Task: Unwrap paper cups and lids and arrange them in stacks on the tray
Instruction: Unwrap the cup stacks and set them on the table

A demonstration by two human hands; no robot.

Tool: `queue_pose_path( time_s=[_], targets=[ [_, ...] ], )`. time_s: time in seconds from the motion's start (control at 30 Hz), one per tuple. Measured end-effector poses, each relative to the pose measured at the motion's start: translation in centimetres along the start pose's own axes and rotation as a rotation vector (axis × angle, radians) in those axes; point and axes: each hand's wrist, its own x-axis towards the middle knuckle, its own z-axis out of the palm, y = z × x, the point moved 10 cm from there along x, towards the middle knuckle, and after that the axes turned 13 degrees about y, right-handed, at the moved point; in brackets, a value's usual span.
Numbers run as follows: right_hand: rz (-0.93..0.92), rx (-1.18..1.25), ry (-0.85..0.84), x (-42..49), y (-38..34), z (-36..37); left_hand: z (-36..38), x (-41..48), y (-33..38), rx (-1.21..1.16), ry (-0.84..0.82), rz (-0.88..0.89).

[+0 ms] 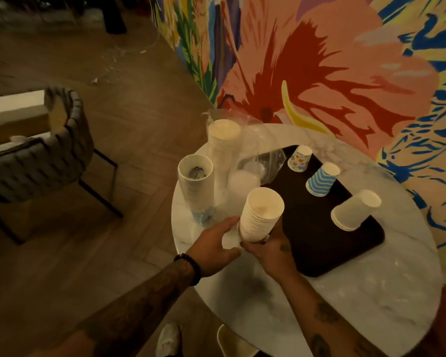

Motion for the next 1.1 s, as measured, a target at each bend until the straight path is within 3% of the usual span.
queue_pose_path(
  time_s=[0.17, 0.47, 0.57, 0.67, 0.8, 0.93, 1.03, 1.1],
  targets=[
    [0.052, -0.029, 0.053, -0.4, 0.7, 0.3, 1.0, 0.2, -1.2, -0.007, -0.128, -0.002],
    [0.272, -0.085, 0.141, -4.2, 3.5, -0.6, -0.3, 0.2, -4.4, 0.043, -0.094, -0.044],
    [0.329, -0.213, 0.036, -6.3, 4.6, 0.9, -2.5, -0.3, -5.7, 0.075, -0.043, -0.04],
    [0.309, -0.195, -0.069, -7.1, 3.5, 3.3, -5.5, -0.5, -6.3, 0.083, 0.058, -0.003],
    [0.172, -0.093, -0.104, -6.0, -2.0, 5.7, -9.9, -0.5, -5.8, 0.063, 0.287, 0.054],
    [-0.249, -0.053, 0.107, -4.7, -12.9, 4.6, -14.1, -0.1, -4.2, 0.012, 0.523, 0.126],
    [-0.477, 0.004, 0.151, -3.8, -20.3, 3.7, -15.0, 1.1, -2.6, -0.096, 0.523, 0.16],
    [-0.52, -0.023, 0.114, -2.4, -23.3, 3.8, -15.2, 2.1, -1.5, -0.122, 0.506, 0.191]
  ],
)
